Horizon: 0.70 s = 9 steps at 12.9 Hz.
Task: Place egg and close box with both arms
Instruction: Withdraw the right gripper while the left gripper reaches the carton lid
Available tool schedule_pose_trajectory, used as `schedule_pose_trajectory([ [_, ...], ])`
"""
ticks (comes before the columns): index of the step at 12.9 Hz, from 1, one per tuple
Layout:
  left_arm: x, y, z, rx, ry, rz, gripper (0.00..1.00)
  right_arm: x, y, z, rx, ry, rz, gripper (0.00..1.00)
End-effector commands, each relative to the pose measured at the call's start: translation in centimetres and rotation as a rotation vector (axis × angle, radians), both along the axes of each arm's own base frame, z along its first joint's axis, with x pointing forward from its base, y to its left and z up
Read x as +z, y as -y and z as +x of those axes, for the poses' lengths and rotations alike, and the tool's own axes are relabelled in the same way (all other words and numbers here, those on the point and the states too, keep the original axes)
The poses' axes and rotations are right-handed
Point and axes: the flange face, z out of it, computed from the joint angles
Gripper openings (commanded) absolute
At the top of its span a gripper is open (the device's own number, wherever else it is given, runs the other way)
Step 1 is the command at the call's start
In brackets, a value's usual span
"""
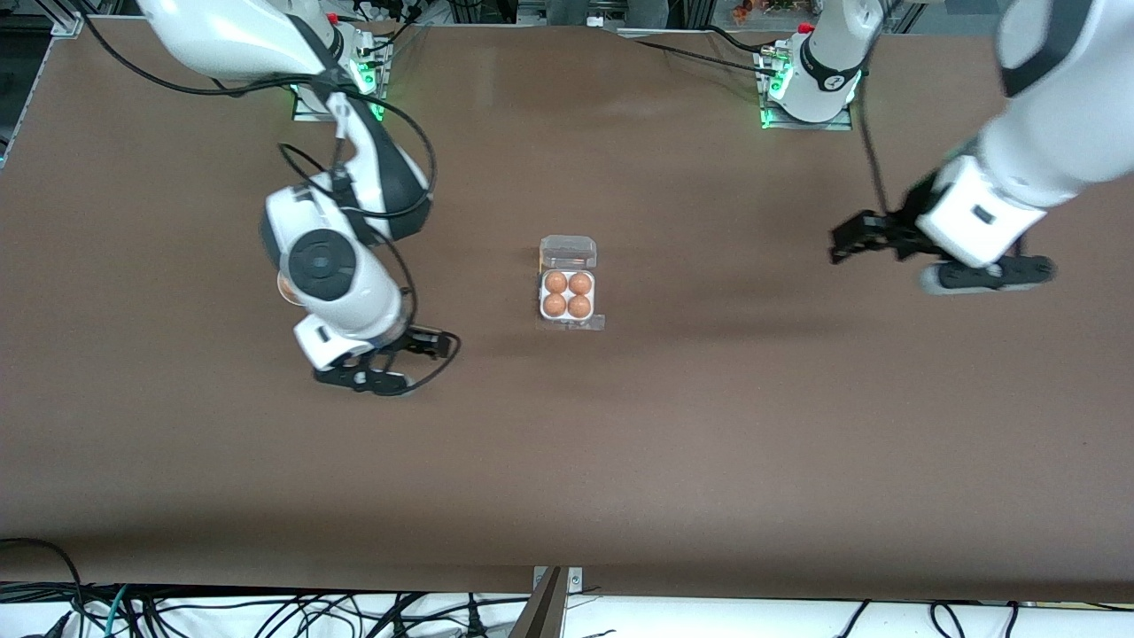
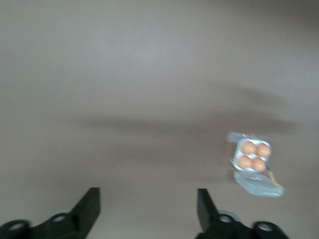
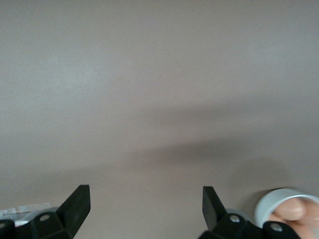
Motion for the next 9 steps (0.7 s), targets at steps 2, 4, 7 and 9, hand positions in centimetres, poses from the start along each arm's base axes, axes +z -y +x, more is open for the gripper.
schedule_pose_trajectory([
  [2,-1.8,10.2,-2.7,0.121,-0.143,-0.059,0.37,6.2,8.4,-0.8,0.047,0.017,0.004,1.0],
  [4,-5.1,15.2,-4.1,0.182,-0.229,-0.023,0.2,8.7,12.0,-2.1,0.087,0.03,-0.006,1.0],
  [7,-10.2,22.1,-7.2,0.1,-0.293,0.043,0.14,13.6,17.2,-5.8,0.04,0.054,-0.027,1.0],
  [9,-12.6,25.4,-8.7,0.067,-0.332,0.057,0.14,16.7,19.3,-8.1,-0.017,0.004,0.001,1.0],
])
